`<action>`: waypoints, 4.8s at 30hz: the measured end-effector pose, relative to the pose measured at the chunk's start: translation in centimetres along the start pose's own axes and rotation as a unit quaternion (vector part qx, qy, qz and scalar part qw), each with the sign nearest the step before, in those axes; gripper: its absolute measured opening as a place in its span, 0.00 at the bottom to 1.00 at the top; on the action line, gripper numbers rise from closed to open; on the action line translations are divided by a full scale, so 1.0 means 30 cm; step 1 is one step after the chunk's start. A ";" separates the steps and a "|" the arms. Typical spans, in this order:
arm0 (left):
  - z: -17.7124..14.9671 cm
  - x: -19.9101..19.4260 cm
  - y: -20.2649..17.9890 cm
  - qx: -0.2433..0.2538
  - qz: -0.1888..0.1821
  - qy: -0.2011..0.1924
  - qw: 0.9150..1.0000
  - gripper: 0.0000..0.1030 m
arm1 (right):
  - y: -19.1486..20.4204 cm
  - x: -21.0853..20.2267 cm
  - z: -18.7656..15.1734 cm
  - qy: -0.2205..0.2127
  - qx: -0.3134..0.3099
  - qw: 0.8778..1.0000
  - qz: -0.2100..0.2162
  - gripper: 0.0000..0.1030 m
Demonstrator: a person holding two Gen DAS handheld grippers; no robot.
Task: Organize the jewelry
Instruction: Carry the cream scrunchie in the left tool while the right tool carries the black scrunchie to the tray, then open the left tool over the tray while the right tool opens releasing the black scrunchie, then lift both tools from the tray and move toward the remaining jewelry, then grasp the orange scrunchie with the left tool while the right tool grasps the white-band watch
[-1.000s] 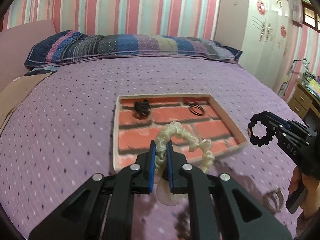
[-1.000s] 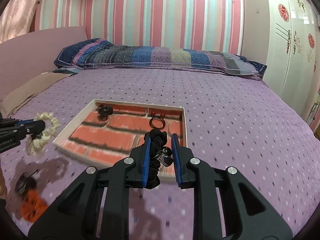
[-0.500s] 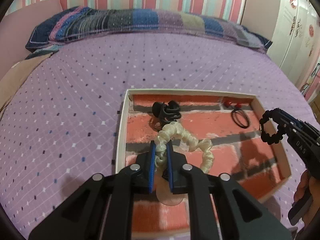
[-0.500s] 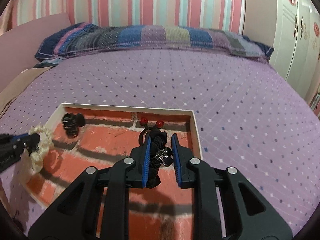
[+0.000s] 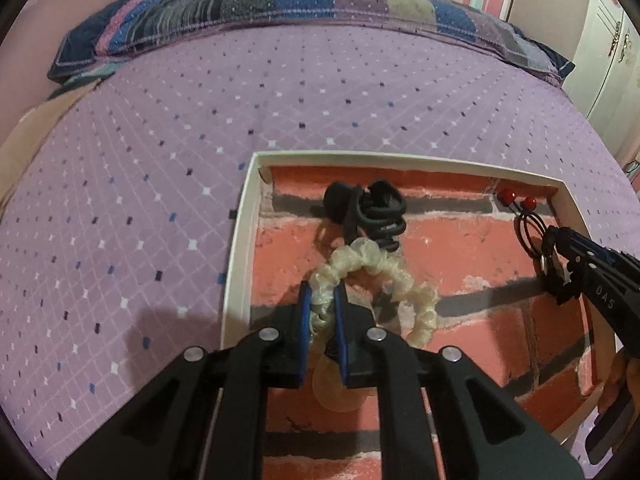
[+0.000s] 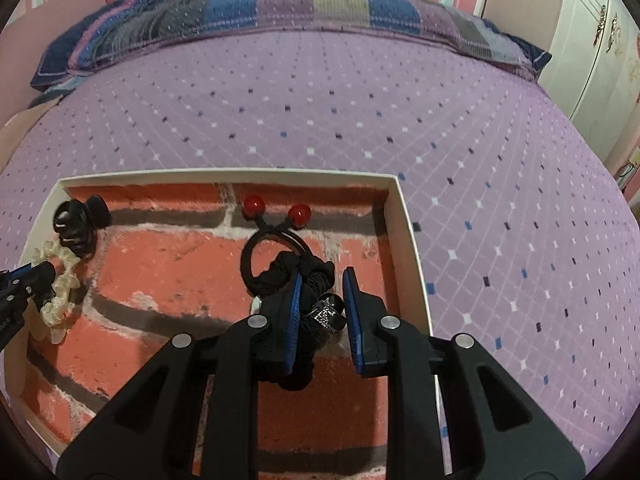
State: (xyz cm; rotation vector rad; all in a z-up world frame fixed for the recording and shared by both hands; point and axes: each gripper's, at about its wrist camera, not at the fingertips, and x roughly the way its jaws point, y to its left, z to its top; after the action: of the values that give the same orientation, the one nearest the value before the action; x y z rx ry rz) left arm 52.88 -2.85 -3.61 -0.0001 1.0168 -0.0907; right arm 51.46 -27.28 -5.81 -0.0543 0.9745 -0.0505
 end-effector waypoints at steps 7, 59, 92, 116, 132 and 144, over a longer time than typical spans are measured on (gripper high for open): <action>0.010 0.021 -0.015 0.013 0.013 0.006 1.000 0.15 | -0.002 0.032 -0.004 0.023 -0.004 1.000 -0.003 0.21; -0.162 -0.585 0.142 -0.008 -0.005 -0.100 0.995 0.86 | -0.218 -0.521 -0.149 -0.078 0.052 0.995 0.017 0.96; -0.779 -0.819 0.046 0.043 -0.005 -0.135 0.990 0.92 | -0.284 -0.856 -0.839 -0.116 0.036 0.992 -0.040 0.96; -0.944 -0.696 -0.017 0.042 -0.034 -0.107 0.993 0.91 | -0.319 -0.785 -1.017 -0.091 0.068 0.993 -0.020 0.95; -0.967 -0.587 -0.054 0.041 -0.060 -0.083 0.994 0.79 | -0.302 -0.694 -1.044 -0.067 0.061 0.996 -0.016 0.66; -0.952 -0.542 -0.072 0.043 -0.084 -0.068 0.993 0.62 | -0.301 -0.649 -1.025 -0.058 0.072 0.996 0.005 0.50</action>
State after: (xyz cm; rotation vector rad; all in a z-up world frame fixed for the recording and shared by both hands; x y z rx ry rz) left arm 19.96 -2.57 -4.76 -0.0130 0.8745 -0.2845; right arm 14.93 -35.69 -6.34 0.0791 0.8533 -0.1073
